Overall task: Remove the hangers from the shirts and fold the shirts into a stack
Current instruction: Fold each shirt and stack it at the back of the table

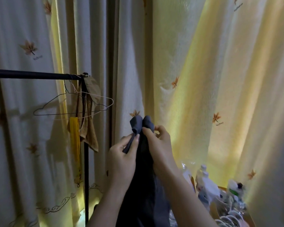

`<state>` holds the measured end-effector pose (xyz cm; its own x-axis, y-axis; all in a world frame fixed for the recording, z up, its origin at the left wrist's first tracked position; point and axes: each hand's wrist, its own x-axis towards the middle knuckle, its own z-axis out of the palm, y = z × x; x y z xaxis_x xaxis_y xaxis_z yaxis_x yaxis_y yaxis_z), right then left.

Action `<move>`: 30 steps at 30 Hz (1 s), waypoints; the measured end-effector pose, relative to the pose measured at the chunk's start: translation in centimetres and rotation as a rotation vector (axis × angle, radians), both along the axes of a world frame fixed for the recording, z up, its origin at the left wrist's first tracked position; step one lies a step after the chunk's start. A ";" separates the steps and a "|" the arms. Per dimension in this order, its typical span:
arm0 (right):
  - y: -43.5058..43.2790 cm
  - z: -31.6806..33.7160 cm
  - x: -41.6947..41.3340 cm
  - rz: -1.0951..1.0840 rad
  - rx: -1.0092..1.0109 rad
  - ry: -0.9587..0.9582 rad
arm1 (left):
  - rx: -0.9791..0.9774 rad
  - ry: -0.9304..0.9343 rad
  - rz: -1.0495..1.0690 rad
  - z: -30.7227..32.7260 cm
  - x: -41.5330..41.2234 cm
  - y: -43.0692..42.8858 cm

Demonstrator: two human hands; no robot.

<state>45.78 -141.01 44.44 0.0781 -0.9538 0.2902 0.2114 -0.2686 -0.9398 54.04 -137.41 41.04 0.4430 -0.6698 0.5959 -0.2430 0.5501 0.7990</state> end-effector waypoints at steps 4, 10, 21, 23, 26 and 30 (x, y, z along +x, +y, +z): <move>1.9 -2.5 -0.7 0.109 0.101 -0.018 | 0.026 -0.024 -0.031 -1.9 0.2 1.6; 2.6 -6.2 -2.7 0.331 0.207 0.012 | 0.199 -0.017 -0.145 -4.3 1.0 2.9; 1.6 -11.7 -7.4 0.161 -0.164 0.363 | 0.376 -0.090 -0.408 -7.2 1.3 3.6; 1.4 -12.1 -8.4 0.285 -0.177 0.324 | 0.384 -0.184 -0.505 -7.1 1.5 3.8; 1.7 -12.3 -10.0 0.443 -0.108 0.235 | 0.370 -0.218 -0.656 -6.8 2.1 4.3; 2.2 -11.0 -10.5 0.466 -0.192 0.293 | 0.329 -0.227 -0.696 -6.3 2.0 4.3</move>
